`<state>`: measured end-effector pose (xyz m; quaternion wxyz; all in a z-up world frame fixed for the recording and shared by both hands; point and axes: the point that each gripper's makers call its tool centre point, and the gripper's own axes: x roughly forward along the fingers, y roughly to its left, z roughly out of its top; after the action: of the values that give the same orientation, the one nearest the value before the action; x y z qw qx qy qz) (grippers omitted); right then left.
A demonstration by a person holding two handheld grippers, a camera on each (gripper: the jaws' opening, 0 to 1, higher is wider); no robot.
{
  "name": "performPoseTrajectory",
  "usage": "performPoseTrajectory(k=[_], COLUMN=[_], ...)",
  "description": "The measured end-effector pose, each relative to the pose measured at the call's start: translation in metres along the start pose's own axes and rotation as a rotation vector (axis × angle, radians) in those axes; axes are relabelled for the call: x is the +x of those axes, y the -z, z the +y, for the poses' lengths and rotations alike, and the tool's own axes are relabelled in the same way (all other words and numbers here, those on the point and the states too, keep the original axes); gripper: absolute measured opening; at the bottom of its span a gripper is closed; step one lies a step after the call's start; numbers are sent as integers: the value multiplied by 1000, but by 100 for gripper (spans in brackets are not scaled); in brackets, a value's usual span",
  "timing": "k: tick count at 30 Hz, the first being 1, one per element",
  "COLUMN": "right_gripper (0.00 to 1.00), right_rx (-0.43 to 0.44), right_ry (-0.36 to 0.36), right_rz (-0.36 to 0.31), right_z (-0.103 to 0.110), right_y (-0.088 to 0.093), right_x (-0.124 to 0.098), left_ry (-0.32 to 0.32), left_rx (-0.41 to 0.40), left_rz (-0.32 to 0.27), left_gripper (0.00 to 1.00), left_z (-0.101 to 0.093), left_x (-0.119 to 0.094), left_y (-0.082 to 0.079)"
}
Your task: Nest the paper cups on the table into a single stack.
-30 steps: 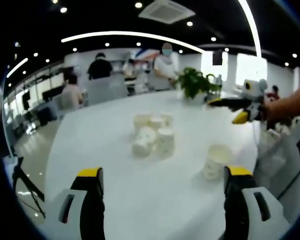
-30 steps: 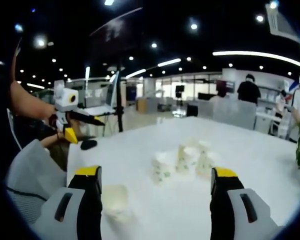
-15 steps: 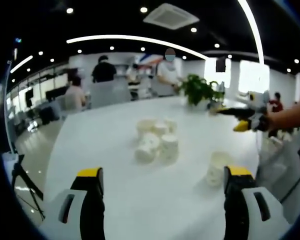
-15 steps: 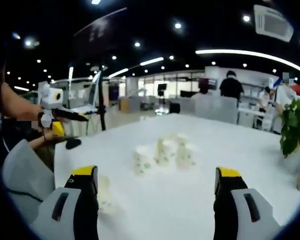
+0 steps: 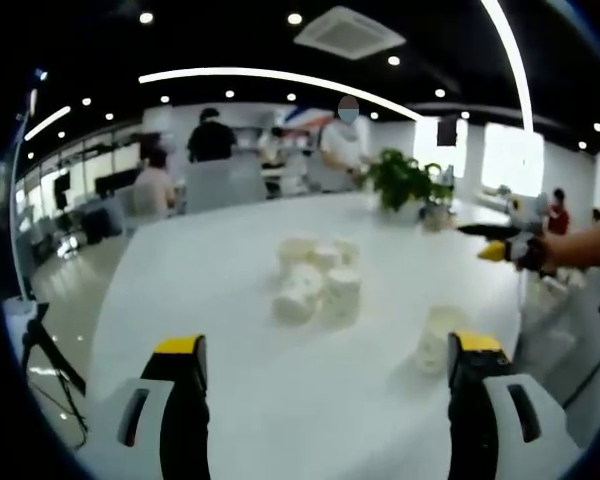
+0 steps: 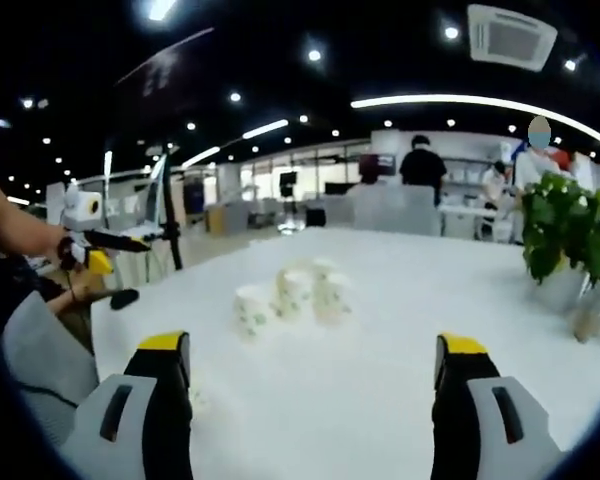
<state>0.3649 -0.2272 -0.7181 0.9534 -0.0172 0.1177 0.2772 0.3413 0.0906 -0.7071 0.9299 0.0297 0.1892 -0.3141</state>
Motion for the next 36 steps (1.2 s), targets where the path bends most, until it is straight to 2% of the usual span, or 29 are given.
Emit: performPoseTrajectory(k=[13,15,20,26,36], right_gripper=[100,100,100,100,100], right_rx=[-20,-3,-30,-31,-22], right_ry=[9,-12,-21,-13,-3], right_rz=[6,7,14,15,22], right_z=[-3,-1,2,-2,-12], right_y=[3,4,4,5,8], right_x=[1,2,2,4,13], left_ry=[-13,-18,-30,-29,-25], left_rx=[-10,-9,-14,-17,4], left_rz=[8,13,19,14,33], left_gripper=[100,100,100,97,100], left_z=[7,7,9,8,5], left_x=[-1,-2,-3,-4,-3], left_y=[6,7,10,10,13])
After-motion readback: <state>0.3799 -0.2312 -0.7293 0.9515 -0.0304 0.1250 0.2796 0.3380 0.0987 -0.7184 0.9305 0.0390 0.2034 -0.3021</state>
